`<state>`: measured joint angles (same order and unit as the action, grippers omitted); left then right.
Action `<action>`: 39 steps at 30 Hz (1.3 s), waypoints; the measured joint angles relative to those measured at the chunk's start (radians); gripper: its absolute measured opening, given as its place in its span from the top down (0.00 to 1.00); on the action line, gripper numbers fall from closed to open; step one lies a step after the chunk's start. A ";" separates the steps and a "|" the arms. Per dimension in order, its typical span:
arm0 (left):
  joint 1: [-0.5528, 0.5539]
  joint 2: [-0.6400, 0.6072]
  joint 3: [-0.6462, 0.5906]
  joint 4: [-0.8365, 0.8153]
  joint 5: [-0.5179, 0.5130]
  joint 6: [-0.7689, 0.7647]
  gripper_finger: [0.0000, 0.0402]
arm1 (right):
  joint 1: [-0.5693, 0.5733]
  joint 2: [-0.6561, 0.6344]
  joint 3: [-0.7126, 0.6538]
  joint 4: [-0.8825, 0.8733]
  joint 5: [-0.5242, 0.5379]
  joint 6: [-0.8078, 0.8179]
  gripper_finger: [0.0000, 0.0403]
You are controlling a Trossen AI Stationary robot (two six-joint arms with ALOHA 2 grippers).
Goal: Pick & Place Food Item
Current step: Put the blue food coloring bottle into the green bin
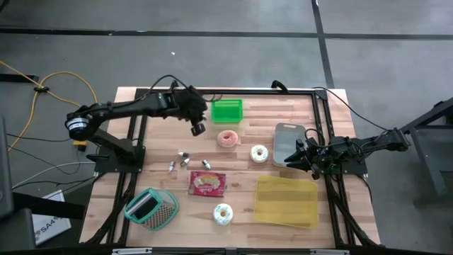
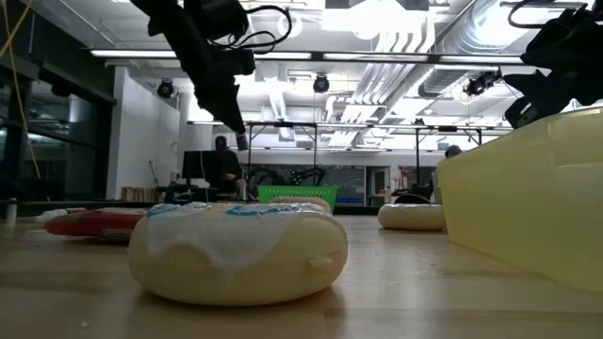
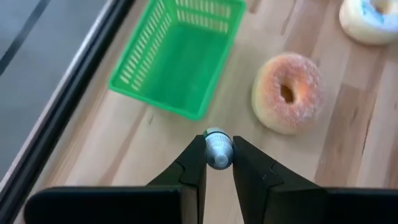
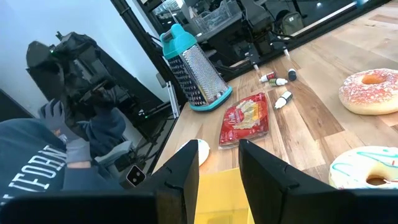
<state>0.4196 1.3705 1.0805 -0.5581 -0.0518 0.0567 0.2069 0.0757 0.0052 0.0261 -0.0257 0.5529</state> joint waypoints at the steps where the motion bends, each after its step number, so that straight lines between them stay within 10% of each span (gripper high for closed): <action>1: 0.010 0.000 0.000 0.007 0.015 0.004 0.87 | 0.000 0.000 0.000 0.000 0.000 0.000 0.75; 19: 0.033 0.065 0.039 0.003 0.051 0.033 0.87 | 0.000 0.000 0.000 0.000 0.000 0.000 0.75; 39: 0.120 0.502 0.451 -0.077 0.170 0.190 0.87 | 0.000 0.000 0.000 0.000 0.000 0.000 0.75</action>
<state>0.5392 1.8729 1.5317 -0.6355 0.1183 0.2470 0.2069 0.0761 0.0055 0.0261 -0.0257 0.5529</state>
